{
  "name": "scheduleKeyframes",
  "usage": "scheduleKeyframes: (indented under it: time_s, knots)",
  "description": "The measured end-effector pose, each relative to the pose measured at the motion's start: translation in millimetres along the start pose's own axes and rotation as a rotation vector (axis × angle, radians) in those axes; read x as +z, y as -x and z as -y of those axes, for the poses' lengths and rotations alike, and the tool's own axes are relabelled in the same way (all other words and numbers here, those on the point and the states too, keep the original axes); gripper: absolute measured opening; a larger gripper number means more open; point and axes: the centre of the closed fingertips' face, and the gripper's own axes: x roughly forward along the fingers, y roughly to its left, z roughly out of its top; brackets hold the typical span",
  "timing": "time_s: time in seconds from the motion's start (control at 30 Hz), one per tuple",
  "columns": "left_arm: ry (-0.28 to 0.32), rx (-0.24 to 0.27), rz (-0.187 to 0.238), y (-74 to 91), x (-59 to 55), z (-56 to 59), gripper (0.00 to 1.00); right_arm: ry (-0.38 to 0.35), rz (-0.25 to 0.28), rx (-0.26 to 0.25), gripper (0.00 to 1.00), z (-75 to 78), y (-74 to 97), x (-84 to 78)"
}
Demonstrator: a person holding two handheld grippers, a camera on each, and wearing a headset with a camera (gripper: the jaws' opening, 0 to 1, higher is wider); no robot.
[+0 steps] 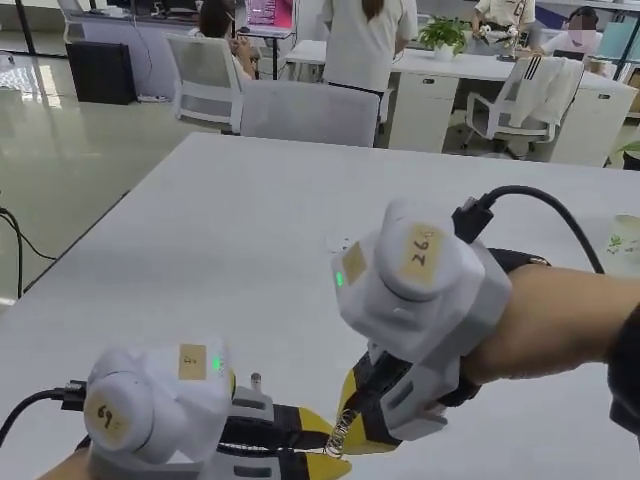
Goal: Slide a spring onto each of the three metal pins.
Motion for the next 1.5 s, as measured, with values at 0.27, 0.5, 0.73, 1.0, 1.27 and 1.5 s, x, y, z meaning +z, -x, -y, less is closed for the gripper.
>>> scheduleKeyframes:
  time_s: [0.27,0.5,0.73,1.0,1.27,1.5]
  knots:
    - [0.025,-0.005,0.005,0.1,-2.1,0.2,0.06,-0.012,-0.002,0.006,0.07,1.5,-2.8,-0.6]
    - [0.057,0.009,0.015,4.7,-3.9,-3.0,0.16,-0.02,-0.011,-0.004,0.07,6.3,-2.5,-5.4]
    - [0.09,0.049,0.019,18.5,-12.3,-10.5,0.26,-0.033,-0.023,-0.015,0.07,10.4,-0.5,-12.4]
    - [0.128,0.121,0.022,37.1,-23.3,-22.7,0.35,-0.046,-0.031,-0.022,0.07,14.3,0.3,-17.1]
    - [0.162,0.188,0.012,53.6,-34.7,-32.7,0.45,-0.063,-0.034,-0.03,0.07,18.0,2.6,-22.9]
    - [0.192,0.254,0.011,71.0,-47.9,-42.2,0.5,-0.08,-0.034,-0.041,0.07,23.7,6.4,-28.0]
